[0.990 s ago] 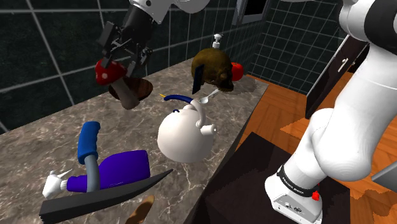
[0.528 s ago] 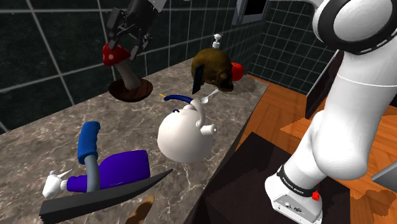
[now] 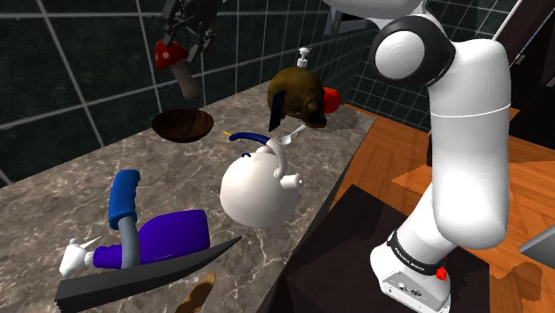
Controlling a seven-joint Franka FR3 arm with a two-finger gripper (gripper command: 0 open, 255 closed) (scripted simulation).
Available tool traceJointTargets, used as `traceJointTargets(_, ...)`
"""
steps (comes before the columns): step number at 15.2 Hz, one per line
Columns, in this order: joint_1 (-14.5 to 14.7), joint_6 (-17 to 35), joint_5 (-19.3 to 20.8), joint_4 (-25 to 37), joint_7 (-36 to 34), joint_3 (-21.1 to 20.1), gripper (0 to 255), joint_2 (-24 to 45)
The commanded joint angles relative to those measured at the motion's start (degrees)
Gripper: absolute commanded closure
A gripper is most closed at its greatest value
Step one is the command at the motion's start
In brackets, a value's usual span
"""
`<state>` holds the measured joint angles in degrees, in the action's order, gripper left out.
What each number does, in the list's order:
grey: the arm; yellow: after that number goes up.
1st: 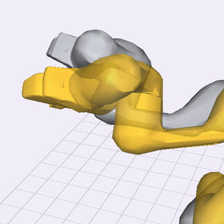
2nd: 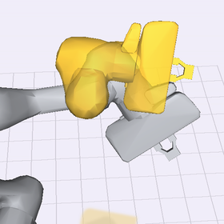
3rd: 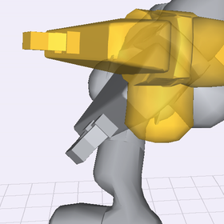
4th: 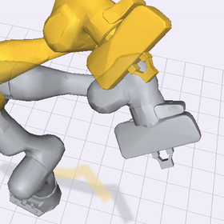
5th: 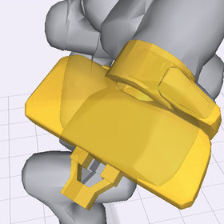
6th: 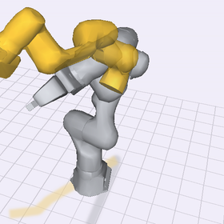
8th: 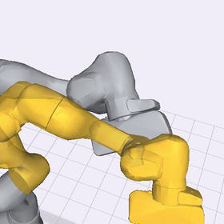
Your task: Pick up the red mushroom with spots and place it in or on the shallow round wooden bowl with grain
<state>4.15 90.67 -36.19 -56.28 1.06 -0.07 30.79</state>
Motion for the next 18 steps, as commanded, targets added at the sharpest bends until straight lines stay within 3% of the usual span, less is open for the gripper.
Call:
traceJointTargets(1,-1.45,-3.64,-0.08,8.22,-0.77,-0.03,255,4.83)
traceJointTargets(8,-0.81,2.40,-0.25,-2.40,3.21,0.30,255,1.43)
traceJointTargets(18,-0.22,9.25,-0.85,-12.23,7.72,0.40,255,-0.23)
